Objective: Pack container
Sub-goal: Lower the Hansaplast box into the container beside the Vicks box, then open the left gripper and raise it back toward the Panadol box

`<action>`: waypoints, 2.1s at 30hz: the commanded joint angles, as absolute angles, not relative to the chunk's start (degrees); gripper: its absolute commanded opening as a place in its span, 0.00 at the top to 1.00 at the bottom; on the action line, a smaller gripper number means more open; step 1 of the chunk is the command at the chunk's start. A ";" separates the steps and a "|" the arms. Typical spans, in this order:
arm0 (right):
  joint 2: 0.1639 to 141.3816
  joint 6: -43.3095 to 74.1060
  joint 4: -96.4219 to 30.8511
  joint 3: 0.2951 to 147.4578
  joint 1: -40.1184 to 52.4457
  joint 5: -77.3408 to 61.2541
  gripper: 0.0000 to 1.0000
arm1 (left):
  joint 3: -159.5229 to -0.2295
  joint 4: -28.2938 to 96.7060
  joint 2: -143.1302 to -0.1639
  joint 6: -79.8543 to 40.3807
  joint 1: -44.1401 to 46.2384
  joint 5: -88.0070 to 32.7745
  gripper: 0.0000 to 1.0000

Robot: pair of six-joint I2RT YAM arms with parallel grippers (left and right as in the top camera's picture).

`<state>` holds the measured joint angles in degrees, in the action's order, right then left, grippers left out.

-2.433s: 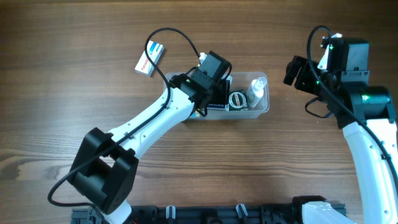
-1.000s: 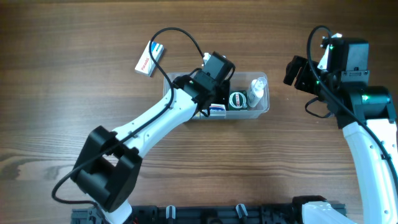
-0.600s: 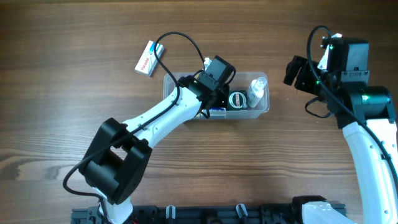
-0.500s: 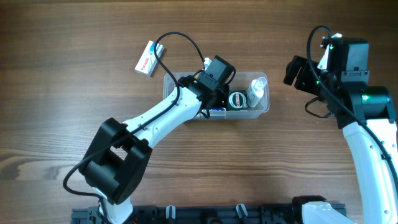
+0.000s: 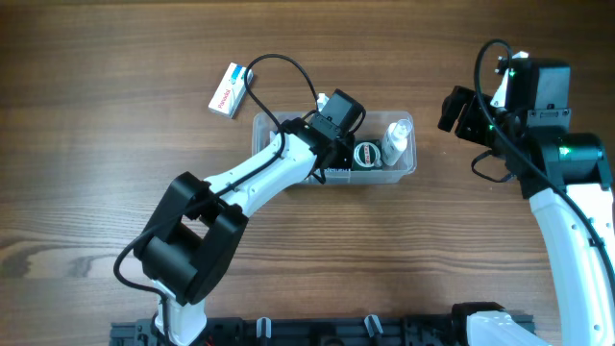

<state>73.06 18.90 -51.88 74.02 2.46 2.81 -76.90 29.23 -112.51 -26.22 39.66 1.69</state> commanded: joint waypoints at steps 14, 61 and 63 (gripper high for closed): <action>73.19 18.09 -51.86 74.61 2.37 3.14 0.00 | -77.28 29.10 -114.52 -25.69 39.59 3.16 0.96; 73.19 18.06 -51.86 74.61 2.37 3.14 0.01 | -80.90 33.21 -108.47 -22.68 37.45 4.60 0.94; 73.19 18.06 -51.86 74.61 2.39 3.11 0.00 | -81.80 34.11 -105.30 -22.68 36.25 4.60 0.94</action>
<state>73.06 18.90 -51.88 74.02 2.46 2.81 -78.83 33.47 -111.98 -23.40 38.44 3.01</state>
